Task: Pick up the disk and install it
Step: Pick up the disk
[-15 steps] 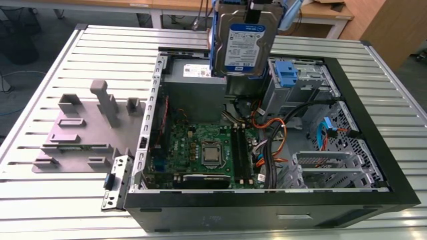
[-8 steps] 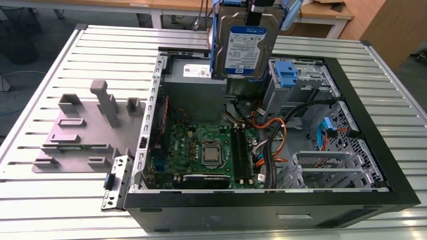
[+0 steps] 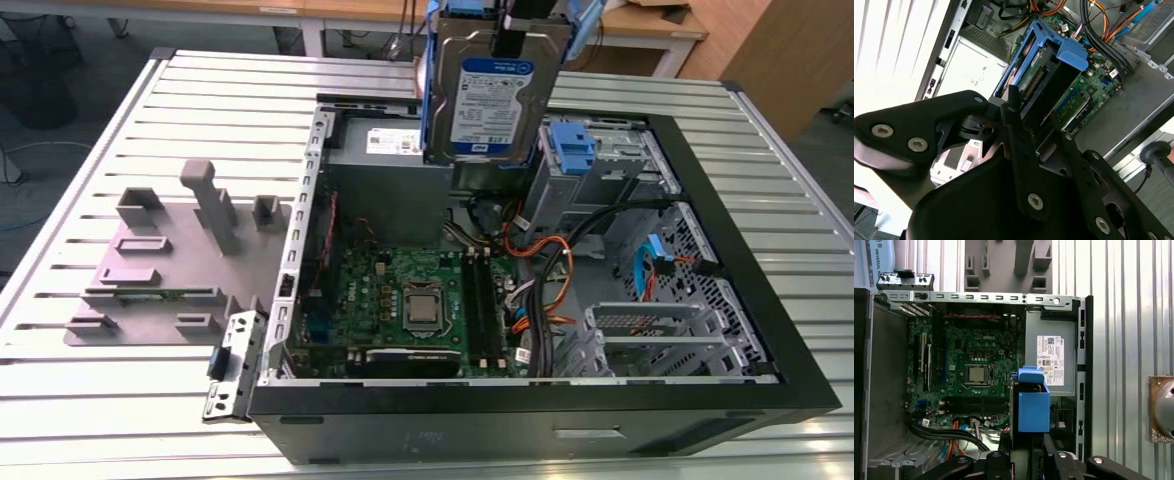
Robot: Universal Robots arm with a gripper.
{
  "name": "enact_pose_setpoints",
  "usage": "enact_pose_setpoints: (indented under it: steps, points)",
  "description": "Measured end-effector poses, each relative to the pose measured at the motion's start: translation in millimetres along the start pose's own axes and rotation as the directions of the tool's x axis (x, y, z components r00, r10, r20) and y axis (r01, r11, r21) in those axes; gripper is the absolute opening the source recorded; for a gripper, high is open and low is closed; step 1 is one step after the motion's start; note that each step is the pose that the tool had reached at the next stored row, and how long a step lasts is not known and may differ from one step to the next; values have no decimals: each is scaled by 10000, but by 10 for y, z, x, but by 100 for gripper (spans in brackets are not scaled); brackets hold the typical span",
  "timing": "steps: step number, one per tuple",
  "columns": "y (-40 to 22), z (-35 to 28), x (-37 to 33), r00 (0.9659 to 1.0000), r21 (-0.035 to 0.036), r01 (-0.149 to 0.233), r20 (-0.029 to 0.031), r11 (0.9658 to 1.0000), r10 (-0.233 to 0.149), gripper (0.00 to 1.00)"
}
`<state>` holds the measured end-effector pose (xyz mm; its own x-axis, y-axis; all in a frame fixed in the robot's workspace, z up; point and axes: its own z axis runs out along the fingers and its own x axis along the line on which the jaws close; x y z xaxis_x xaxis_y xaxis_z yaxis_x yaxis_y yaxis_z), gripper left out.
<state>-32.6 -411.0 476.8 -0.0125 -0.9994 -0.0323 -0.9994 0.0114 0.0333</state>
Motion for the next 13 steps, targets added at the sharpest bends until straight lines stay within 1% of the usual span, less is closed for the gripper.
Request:
enact_pose_setpoints:
  steps: [13]
  points:
    - [-2, -4, 152, 10000, 0, 0, 0, 10000, 0, 35]
